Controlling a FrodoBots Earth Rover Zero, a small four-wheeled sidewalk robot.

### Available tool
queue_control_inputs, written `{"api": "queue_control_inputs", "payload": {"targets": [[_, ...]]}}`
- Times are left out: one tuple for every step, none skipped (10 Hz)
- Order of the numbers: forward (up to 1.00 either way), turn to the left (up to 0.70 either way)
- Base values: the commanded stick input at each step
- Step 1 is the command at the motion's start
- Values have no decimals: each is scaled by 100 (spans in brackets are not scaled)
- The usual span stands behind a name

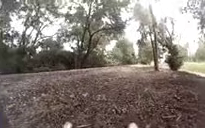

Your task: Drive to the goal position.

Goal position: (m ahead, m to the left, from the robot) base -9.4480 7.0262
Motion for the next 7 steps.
{"api": "queue_control_inputs", "payload": {"targets": [[45, 0], [45, 0], [45, 0], [45, 0], [45, 0], [45, 0], [45, 0]]}}
